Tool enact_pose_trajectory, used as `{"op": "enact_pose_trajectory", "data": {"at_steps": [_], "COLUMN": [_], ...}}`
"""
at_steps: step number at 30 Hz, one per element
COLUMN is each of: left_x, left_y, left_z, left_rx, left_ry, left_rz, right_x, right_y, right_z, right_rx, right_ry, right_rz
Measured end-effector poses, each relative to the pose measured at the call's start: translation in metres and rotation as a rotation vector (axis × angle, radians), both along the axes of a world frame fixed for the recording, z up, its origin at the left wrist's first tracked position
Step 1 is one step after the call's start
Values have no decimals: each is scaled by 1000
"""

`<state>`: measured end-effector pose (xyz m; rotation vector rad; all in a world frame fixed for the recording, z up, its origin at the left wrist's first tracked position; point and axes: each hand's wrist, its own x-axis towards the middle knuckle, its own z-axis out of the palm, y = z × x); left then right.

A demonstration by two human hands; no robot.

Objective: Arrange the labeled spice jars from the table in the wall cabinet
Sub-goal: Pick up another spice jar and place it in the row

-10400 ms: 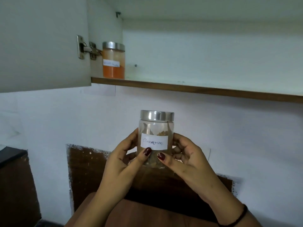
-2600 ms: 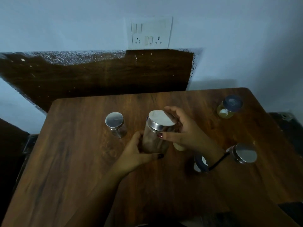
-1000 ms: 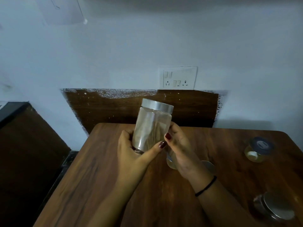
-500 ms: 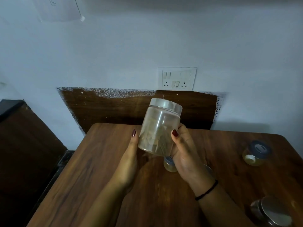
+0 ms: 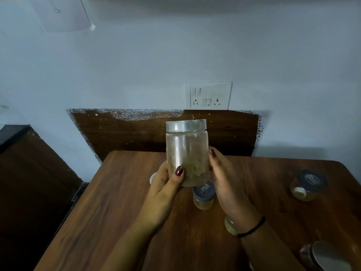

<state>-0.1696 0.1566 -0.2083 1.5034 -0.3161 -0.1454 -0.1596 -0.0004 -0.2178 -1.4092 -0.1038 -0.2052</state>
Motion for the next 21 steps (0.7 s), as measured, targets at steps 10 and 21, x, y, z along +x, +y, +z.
{"op": "enact_pose_trajectory", "data": {"at_steps": [10, 21], "left_x": [7, 5], "left_y": [-18, -25], "left_z": [-5, -11], "left_rx": [15, 1], "left_ry": [-78, -140], "left_rz": [215, 161], "right_x": [-3, -6], "right_y": [-4, -16], "right_z": [10, 4], "right_rx": [60, 182], "right_ry": [-87, -67], "right_rz": [-79, -67]}}
